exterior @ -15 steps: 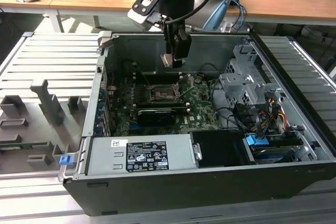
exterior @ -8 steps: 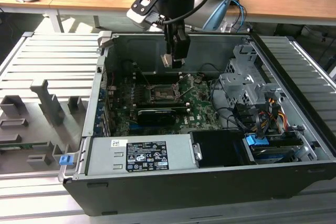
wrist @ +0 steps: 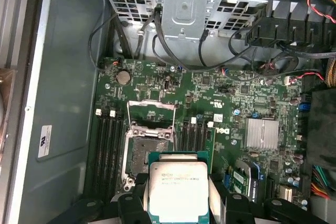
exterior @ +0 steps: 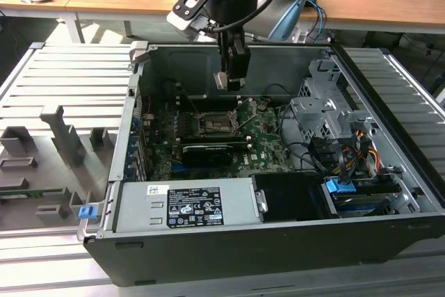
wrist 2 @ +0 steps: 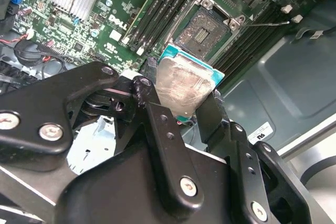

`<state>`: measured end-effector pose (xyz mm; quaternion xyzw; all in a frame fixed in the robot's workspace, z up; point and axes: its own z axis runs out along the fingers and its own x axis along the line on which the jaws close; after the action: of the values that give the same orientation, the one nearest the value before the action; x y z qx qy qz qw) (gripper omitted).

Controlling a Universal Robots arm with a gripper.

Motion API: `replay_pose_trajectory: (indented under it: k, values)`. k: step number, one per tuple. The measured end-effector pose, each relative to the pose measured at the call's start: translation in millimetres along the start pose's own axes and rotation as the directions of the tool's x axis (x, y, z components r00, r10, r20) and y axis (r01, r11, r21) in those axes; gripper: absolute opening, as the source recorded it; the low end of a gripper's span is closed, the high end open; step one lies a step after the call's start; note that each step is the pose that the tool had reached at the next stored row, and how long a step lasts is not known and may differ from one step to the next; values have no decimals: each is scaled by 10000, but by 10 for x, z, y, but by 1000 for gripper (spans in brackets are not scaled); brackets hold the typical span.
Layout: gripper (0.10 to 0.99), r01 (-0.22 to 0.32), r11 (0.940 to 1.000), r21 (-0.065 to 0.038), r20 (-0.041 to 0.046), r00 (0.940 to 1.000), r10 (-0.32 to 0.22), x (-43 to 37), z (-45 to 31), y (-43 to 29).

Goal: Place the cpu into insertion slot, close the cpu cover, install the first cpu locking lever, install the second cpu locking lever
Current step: 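Place the cpu into insertion slot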

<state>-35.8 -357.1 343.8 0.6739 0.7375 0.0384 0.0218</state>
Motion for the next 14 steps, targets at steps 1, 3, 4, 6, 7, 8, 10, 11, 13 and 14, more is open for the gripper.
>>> replay_pose_trajectory:
  k: [1, 3, 4, 6, 7, 8, 10, 11, 13, 14]
  values:
    - [541, -41, 10000, 0, 4, 10000, 41, 0, 1, 0]
    - [541, -128, 9999, -2, 11, 9999, 128, 0, 2, 0]
    - [541, -166, 9999, -3, 14, 9999, 166, 0, 3, 0]
    - [541, -313, 9995, -6, 27, 9995, 313, 0, 5, 0]
    - [541, -404, 9992, -8, 35, 9992, 404, 0, 6, 0]
    - [541, -484, 9988, -10, 42, 9988, 484, 0, 7, -1]
    - [541, -571, 9984, -12, 49, 9984, 571, 0, 8, -1]
    - [541, -607, 9982, -13, 52, 9981, 607, 0, 9, -1]
    - [541, -711, 9975, -16, 61, 9974, 711, 0, 10, -1]
    - [541, -781, 9969, -17, 67, 9969, 781, 0, 11, -1]
